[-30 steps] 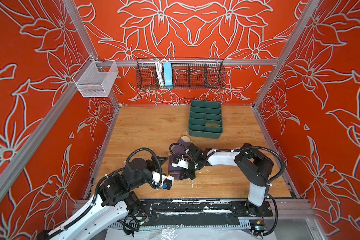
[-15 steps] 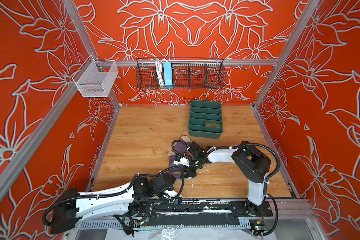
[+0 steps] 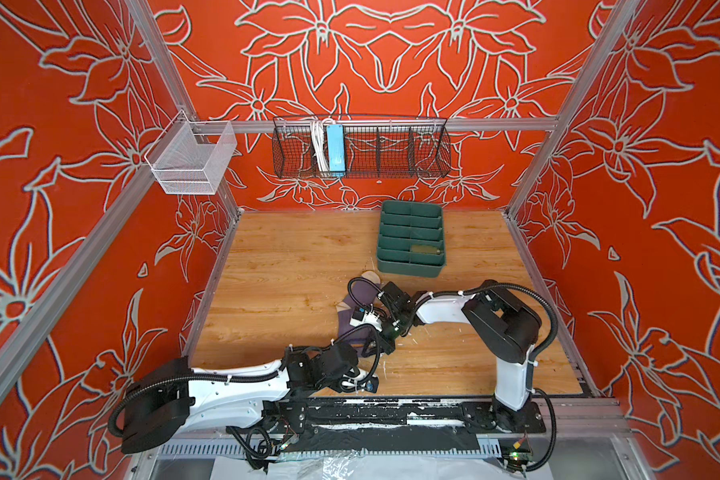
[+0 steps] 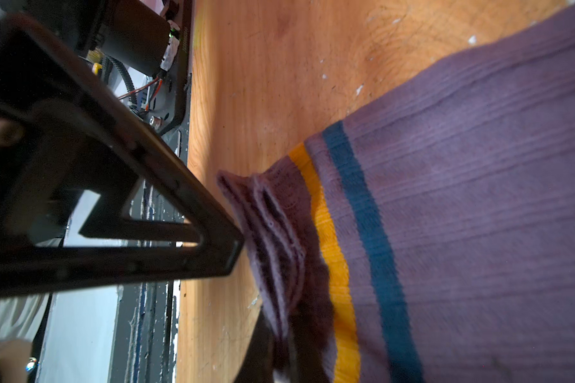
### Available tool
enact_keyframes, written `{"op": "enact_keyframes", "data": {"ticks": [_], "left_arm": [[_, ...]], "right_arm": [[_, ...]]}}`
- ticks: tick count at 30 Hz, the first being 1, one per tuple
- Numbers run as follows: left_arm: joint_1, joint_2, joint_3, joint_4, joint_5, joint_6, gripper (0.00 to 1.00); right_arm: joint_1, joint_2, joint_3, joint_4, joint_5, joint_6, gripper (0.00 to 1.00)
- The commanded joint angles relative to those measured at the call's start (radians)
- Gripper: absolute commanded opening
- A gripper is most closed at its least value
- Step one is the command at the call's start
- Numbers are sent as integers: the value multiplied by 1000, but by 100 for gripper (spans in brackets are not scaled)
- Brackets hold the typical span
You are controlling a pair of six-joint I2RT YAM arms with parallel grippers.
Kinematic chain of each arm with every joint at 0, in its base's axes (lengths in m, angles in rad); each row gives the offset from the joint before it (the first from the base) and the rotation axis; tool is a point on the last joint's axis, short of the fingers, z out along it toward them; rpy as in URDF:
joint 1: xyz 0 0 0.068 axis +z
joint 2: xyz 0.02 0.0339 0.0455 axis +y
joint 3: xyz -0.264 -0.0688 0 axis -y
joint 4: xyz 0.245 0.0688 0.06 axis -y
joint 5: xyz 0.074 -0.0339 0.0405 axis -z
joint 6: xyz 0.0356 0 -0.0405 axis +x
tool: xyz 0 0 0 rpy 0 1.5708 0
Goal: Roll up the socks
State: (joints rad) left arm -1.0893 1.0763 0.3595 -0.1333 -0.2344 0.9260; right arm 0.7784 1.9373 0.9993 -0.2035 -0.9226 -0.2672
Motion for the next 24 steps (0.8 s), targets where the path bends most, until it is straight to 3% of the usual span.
{"op": "enact_keyframes", "data": {"ticks": [1,10,17,24], "left_arm": [[35,60,19,13,28,-62,56],[81,153,54,-8,77,-89,41],[106,198,65,-9,69,-112,36],[152,264,126,-47,63,-160,14]], "right_arm": [[-12,46,-37,-47,73,-18,0],[-15,38,-40,-46,56,-10,0],[-22,20,-47,-32,43,2,0],[-24,0,-79,-7,31,24,0]]}}
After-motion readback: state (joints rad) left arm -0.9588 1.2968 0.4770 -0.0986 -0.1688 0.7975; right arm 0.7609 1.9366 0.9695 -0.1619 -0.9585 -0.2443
